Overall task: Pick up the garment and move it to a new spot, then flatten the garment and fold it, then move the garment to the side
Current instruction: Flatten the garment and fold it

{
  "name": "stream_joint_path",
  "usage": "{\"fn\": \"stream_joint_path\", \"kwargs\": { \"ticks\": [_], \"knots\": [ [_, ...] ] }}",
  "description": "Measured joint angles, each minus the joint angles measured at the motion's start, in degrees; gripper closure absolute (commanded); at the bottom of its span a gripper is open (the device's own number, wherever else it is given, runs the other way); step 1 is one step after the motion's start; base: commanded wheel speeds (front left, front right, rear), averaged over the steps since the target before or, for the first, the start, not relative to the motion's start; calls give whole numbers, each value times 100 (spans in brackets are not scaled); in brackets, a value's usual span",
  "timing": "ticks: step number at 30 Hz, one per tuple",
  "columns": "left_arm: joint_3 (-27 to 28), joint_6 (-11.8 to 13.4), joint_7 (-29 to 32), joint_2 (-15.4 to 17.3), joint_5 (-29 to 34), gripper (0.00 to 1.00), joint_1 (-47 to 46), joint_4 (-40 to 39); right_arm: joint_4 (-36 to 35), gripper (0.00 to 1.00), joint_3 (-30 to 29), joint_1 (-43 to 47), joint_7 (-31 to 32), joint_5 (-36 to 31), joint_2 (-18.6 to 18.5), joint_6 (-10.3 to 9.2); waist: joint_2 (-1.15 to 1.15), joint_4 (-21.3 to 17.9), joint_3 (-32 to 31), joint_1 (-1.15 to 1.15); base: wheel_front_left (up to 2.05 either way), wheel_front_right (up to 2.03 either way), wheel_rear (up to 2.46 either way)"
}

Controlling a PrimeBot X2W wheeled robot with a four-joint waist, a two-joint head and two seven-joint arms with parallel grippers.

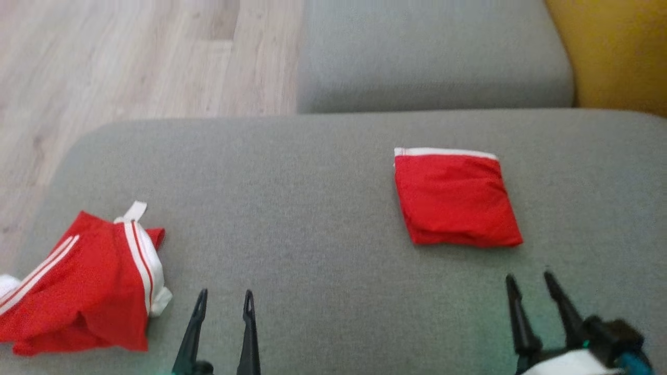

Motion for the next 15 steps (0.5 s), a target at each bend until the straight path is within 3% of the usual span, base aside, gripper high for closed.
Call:
{"fn": "stream_joint_path", "kwargs": {
  "ticks": [5, 15],
  "knots": [
    [66, -127, 0, 12, 90, 0, 234, 105, -2, 0, -33, 362, 0, -368, 290, 0, 0, -49, -218, 0, 0, 0, 0],
    [246, -225, 0, -37, 149, 0, 301, 271, -5, 0, -41, 459, 0, -621, 411, 0, 0, -75, -286, 2, 0, 0, 0]
  ]
}}
